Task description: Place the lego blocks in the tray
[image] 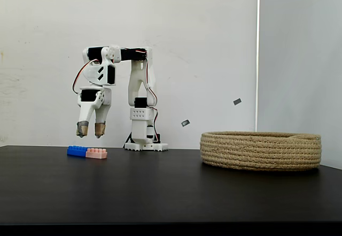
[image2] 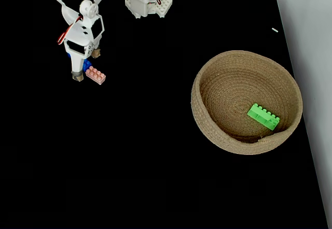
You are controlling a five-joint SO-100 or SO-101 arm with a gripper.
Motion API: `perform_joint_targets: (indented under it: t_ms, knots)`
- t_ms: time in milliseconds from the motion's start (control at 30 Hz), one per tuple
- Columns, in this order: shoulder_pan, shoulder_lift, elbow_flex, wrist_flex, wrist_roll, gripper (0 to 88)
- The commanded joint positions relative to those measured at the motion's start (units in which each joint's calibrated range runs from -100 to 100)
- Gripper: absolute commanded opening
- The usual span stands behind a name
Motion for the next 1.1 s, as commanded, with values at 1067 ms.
perform_joint_targets:
  t_ms: [1067]
  knots:
    - [-1.9, 0.8, 15.0, -15.0, -1.2, 0.0]
